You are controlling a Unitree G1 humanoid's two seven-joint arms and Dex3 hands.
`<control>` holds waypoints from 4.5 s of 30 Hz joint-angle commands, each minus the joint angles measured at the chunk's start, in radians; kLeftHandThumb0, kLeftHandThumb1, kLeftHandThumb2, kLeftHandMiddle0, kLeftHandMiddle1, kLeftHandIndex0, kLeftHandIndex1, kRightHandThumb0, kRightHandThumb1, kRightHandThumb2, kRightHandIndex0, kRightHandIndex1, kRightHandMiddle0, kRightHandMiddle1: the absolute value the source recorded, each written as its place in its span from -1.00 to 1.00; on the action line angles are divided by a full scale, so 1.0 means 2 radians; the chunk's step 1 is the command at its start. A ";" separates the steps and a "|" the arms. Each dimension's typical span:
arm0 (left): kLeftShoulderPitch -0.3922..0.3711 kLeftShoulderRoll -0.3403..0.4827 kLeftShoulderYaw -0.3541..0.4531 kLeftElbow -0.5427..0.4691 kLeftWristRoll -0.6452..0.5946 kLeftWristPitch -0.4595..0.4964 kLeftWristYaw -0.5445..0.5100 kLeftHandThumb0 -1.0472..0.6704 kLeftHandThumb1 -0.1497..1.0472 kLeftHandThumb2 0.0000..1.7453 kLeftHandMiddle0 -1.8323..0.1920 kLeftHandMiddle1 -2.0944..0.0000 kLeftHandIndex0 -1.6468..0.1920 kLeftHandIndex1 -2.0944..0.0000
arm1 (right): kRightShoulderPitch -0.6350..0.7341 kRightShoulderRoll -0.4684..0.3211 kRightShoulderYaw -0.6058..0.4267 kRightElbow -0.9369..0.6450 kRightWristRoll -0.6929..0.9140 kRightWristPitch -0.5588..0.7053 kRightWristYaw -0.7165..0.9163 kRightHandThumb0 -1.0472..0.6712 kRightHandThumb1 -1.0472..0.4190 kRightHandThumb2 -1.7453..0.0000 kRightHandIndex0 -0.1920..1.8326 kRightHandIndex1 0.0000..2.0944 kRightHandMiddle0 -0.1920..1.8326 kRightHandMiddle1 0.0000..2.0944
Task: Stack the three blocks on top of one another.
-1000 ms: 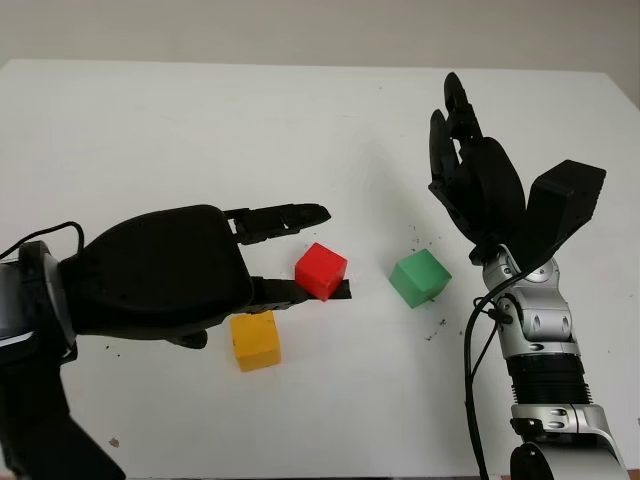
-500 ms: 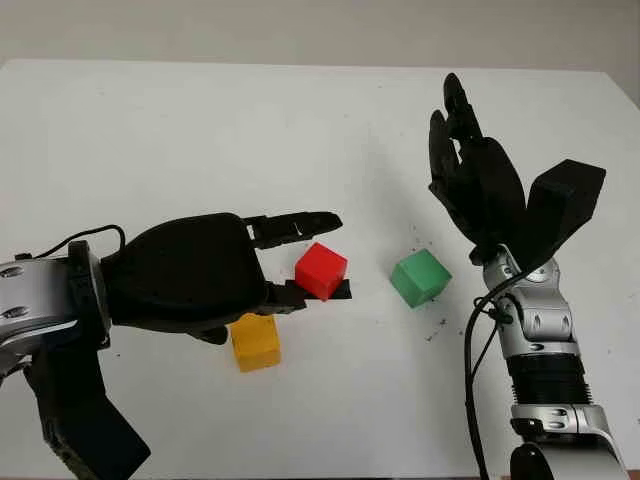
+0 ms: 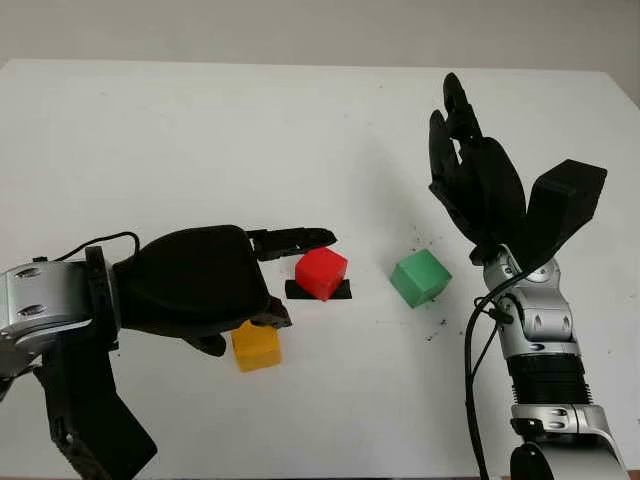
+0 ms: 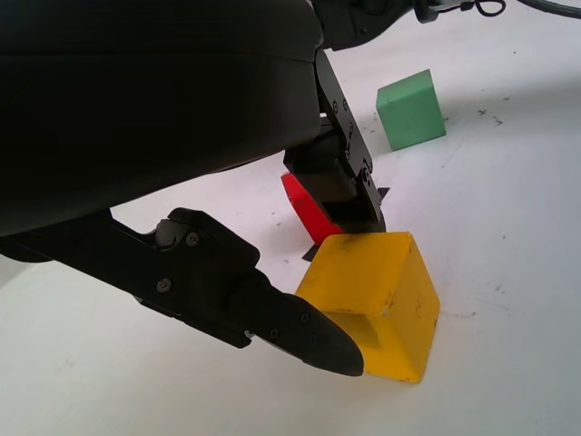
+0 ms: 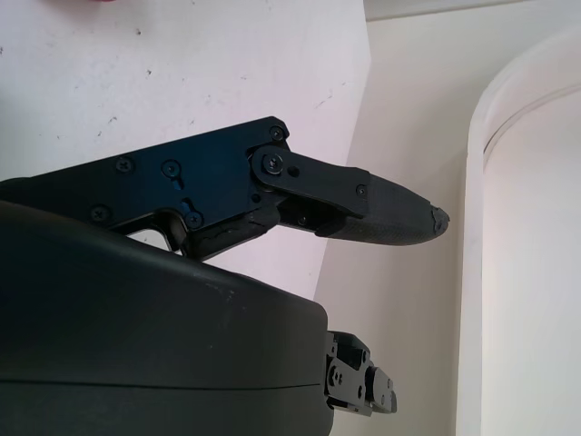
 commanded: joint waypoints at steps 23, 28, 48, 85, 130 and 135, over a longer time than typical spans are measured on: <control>-0.034 -0.015 -0.005 0.043 0.003 0.013 0.026 -0.21 0.62 -0.93 0.58 0.93 0.03 0.07 | 0.004 -0.003 -0.005 -0.013 0.005 0.002 0.001 -0.60 -1.00 0.25 -1.00 -1.00 -1.00 -1.00; -0.069 -0.014 0.000 0.005 -0.148 0.181 -0.100 -0.26 0.71 -0.93 0.61 0.95 0.10 -0.07 | 0.002 -0.005 -0.002 -0.008 0.002 -0.004 0.005 -0.58 -1.00 0.22 -1.00 -1.00 -1.00 -1.00; -0.211 -0.099 0.015 0.110 -0.256 0.378 -0.087 -0.29 0.97 -0.93 0.71 0.95 0.46 -0.43 | 0.006 -0.002 0.002 -0.019 -0.004 0.008 -0.004 -0.56 -1.00 0.25 -1.00 -1.00 -1.00 -1.00; -0.156 -0.250 -0.004 0.279 -0.313 0.447 -0.049 -0.34 0.89 -0.94 0.67 0.93 0.36 -0.44 | -0.002 -0.007 -0.001 -0.010 -0.005 0.006 0.003 -0.54 -1.00 0.23 -1.00 -1.00 -1.00 -1.00; -0.169 -0.244 -0.023 0.315 -0.292 0.446 -0.086 -0.35 0.85 -0.94 0.69 0.95 0.37 -0.37 | 0.008 -0.010 -0.009 -0.035 0.004 0.027 0.007 -0.58 -1.00 0.27 -1.00 -1.00 -1.00 -1.00; -0.173 -0.242 -0.021 0.316 -0.295 0.450 -0.096 -0.41 0.78 -0.95 0.77 0.97 0.46 -0.19 | 0.005 -0.009 -0.009 -0.029 0.002 0.024 0.005 -0.57 -1.00 0.26 -1.00 -1.00 -1.00 -1.00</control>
